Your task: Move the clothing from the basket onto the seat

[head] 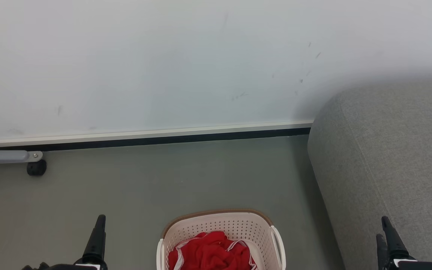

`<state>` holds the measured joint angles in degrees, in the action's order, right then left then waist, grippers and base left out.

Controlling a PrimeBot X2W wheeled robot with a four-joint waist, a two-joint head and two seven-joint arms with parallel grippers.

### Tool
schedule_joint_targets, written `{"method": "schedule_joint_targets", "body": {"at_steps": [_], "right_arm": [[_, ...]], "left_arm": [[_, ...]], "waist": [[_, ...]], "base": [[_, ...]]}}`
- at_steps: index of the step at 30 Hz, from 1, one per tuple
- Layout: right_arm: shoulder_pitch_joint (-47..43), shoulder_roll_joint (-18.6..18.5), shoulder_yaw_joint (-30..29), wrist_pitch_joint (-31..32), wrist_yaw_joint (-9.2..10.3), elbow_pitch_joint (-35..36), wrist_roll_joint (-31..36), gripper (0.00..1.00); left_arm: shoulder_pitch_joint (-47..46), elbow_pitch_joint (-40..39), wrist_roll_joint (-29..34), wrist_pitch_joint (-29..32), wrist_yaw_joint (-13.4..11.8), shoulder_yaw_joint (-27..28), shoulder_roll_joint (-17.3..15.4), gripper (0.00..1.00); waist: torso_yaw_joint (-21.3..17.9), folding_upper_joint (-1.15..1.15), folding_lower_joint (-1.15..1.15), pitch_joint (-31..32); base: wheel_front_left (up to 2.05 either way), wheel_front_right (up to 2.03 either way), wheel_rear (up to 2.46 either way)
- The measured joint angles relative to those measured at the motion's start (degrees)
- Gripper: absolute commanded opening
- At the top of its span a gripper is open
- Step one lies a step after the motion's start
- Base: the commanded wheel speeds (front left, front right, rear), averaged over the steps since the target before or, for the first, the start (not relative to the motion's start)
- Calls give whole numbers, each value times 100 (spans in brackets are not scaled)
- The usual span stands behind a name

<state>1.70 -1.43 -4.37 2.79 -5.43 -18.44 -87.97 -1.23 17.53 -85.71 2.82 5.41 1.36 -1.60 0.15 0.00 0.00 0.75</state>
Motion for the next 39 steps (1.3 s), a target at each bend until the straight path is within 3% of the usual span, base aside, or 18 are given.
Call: {"method": "schedule_joint_targets", "body": {"at_steps": [9, 39], "right_arm": [[-4, -4, 202, -165, 199, 221, 675, 100], [-142, -244, 1113, -823, 651, 697, 3572, 100]], "left_arm": [[1, -185, 604, -162, -147, -138, -7, 100], [57, -620, 3615, -814, -600, -684, -280, 100]], "waist": [[10, 0, 0, 35], [44, 0, 0, 160]], "base": [[0, 0, 0], [0, 0, 0]]}}
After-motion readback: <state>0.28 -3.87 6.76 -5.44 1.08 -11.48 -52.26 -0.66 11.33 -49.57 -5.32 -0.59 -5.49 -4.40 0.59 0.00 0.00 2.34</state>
